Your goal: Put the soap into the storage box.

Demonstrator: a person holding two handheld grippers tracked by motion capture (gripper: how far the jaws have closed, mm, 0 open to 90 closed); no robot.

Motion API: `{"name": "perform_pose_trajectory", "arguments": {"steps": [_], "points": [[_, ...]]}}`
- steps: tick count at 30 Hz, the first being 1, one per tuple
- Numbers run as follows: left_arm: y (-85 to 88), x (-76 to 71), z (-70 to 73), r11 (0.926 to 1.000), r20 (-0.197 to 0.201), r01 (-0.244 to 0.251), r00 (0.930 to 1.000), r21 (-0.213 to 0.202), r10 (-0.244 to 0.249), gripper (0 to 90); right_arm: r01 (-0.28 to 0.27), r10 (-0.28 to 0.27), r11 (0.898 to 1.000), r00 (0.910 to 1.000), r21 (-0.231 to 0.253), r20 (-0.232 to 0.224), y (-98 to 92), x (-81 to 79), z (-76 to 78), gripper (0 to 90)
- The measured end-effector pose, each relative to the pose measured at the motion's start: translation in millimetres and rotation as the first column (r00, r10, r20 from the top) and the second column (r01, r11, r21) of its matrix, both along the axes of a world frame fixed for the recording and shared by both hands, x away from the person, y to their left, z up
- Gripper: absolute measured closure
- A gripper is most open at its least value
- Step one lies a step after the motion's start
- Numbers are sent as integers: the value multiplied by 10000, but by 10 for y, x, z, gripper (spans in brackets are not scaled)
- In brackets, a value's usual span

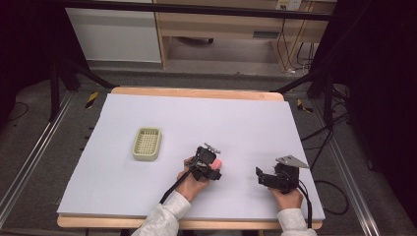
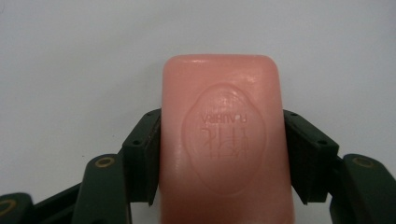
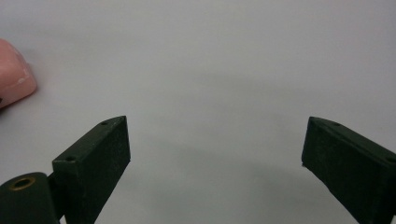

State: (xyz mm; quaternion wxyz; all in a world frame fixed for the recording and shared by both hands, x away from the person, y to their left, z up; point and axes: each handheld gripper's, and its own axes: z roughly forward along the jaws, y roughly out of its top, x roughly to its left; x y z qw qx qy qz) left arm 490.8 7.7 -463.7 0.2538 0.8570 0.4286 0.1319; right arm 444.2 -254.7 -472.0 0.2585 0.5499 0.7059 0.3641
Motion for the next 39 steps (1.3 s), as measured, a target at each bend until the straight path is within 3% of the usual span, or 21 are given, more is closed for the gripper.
{"name": "perform_pose_trajectory", "arguments": {"steps": [11, 21, 39], "points": [[20, 2, 9, 9993, -54, 362, 9993, 82, -361, 370, 4, -4, 10000, 10000, -7, 8, -4, -1, 2, 82], [100, -41, 81, 9983, 118, 559, 9984, -148, -558, 370, -3, 3, 10000, 10000, -19, 11, -7, 0, 1, 82], [487, -79, 309, 9980, 472, 507, 9977, -388, -488, 370, 74, -74, 10000, 10000, 36, 29, -14, -4, 3, 82]]}}
